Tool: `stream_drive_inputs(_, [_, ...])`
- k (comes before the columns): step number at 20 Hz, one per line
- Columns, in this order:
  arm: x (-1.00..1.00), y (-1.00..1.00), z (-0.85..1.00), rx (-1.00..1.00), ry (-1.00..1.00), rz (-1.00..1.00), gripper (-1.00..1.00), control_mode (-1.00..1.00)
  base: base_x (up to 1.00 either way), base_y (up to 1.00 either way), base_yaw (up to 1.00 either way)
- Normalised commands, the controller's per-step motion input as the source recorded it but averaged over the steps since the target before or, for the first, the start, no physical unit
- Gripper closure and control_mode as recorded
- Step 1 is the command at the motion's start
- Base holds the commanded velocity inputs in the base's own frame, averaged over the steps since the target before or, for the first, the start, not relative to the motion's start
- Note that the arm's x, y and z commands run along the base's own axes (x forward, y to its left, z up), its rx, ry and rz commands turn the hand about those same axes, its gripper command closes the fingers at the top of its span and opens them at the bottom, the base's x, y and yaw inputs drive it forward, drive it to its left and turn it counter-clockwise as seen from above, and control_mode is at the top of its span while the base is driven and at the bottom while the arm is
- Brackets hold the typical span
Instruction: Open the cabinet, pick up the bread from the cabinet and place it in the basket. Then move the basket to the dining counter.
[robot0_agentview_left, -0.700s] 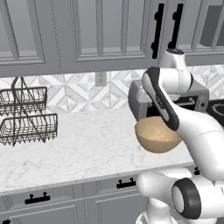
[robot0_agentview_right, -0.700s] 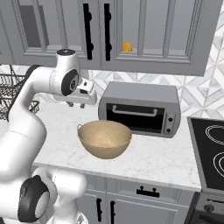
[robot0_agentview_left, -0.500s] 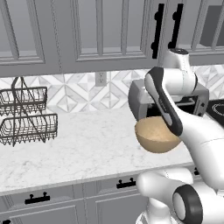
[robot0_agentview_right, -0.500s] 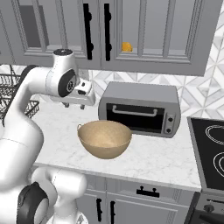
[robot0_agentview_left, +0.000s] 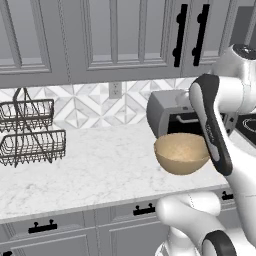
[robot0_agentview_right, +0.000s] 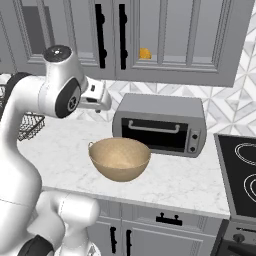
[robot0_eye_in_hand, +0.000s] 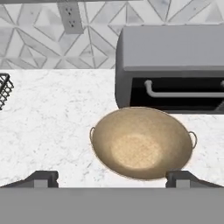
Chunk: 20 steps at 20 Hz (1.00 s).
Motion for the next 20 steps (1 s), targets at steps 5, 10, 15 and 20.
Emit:
stream_drive_inputs(5, [0.03,-0.31,0.87,0.00,-0.29,-0.02,-1.00,-1.00,0.00,0.00,0.00])
stream_drive_inputs(10, [0.17,-0.30,0.54,0.00,-0.30,0.00,-1.00,-1.00,0.00,0.00,0.00])
stream_drive_inputs(15, [0.23,-0.32,0.68,0.00,-0.04,0.00,-1.00,-1.00,0.00,0.00,0.00])
stream_drive_inputs(20, [0.31,-0.22,0.49,0.00,-0.13,0.00,-1.00,-1.00,0.00,0.00,0.00])
